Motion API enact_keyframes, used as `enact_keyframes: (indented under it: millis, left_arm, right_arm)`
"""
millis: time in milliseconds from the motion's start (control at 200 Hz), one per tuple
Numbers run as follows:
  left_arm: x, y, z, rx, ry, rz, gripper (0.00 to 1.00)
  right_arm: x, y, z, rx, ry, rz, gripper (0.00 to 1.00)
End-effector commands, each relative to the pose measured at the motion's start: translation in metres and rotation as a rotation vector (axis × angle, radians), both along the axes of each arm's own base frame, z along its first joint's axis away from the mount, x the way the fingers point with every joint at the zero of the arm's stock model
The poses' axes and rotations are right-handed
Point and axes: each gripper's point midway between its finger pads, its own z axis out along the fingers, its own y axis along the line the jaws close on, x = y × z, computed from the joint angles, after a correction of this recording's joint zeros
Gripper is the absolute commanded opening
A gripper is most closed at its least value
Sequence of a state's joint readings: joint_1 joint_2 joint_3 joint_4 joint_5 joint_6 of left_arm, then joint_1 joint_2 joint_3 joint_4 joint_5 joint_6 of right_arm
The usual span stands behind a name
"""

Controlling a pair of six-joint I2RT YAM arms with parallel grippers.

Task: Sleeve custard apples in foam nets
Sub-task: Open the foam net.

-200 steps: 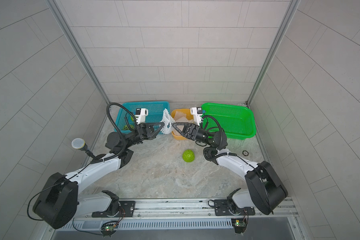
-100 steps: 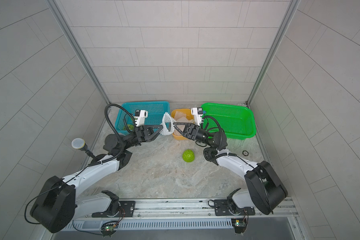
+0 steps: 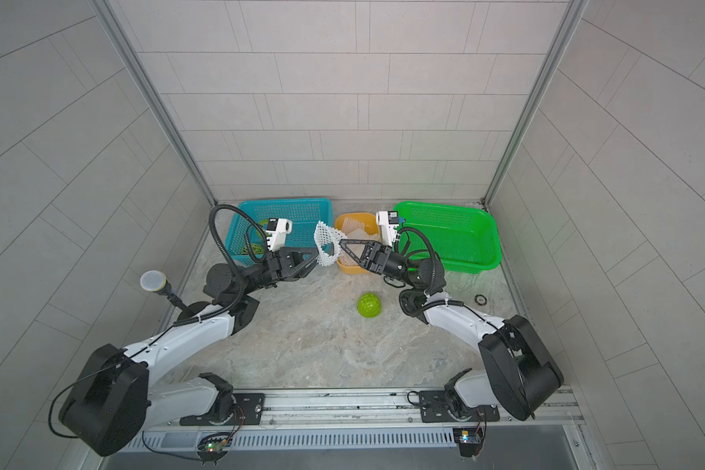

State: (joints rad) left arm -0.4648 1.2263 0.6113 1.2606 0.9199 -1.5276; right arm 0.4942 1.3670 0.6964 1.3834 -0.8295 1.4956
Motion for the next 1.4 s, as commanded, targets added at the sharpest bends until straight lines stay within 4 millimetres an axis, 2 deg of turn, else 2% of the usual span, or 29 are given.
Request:
enact_keyframes:
  millis: [0, 65, 200, 310, 490, 726, 891, 986, 1131, 1256, 1396]
  left_arm:
    - [-0.016, 0.003, 0.014, -0.026, -0.081, -0.019, 0.55]
    - [-0.018, 0.003, 0.016, -0.028, -0.088, -0.023, 0.56]
    - [-0.02, 0.003, 0.017, -0.032, -0.09, -0.023, 0.48]
    - [-0.021, 0.003, 0.015, -0.026, -0.091, -0.027, 0.6]
    - [-0.016, 0.004, 0.014, -0.036, -0.072, -0.009, 0.56]
    - [-0.017, 0.004, 0.025, -0.049, -0.089, -0.016, 0.82]
    - [-0.021, -0.001, 0.022, -0.035, -0.09, -0.044, 0.86]
    - [-0.027, -0.008, 0.016, -0.017, -0.086, -0.086, 0.88]
    - [-0.032, -0.012, 0.011, -0.005, -0.076, -0.115, 0.89]
    - [-0.034, -0.011, 0.014, -0.007, -0.09, -0.12, 0.89]
    - [-0.038, -0.01, 0.018, -0.009, -0.101, -0.127, 0.78]
  right_arm:
    - [-0.011, -0.006, 0.01, 0.023, -0.044, 0.008, 0.05]
    - [-0.01, -0.005, 0.009, 0.021, -0.04, 0.008, 0.05]
    - [-0.01, -0.005, 0.009, 0.021, -0.043, 0.006, 0.04]
    - [-0.013, -0.007, 0.012, 0.02, -0.061, 0.008, 0.04]
    - [-0.019, -0.005, 0.007, 0.001, -0.068, 0.033, 0.04]
    - [-0.041, -0.006, 0.002, -0.04, -0.131, 0.072, 0.03]
    - [-0.038, -0.003, -0.007, -0.058, -0.121, 0.08, 0.03]
    - [-0.037, 0.0, -0.003, -0.058, -0.133, 0.091, 0.03]
    - [-0.037, 0.005, 0.01, -0.048, -0.166, 0.105, 0.02]
    - [-0.032, 0.006, 0.012, -0.047, -0.165, 0.1, 0.02]
    - [-0.026, 0.006, 0.006, -0.055, -0.152, 0.091, 0.01]
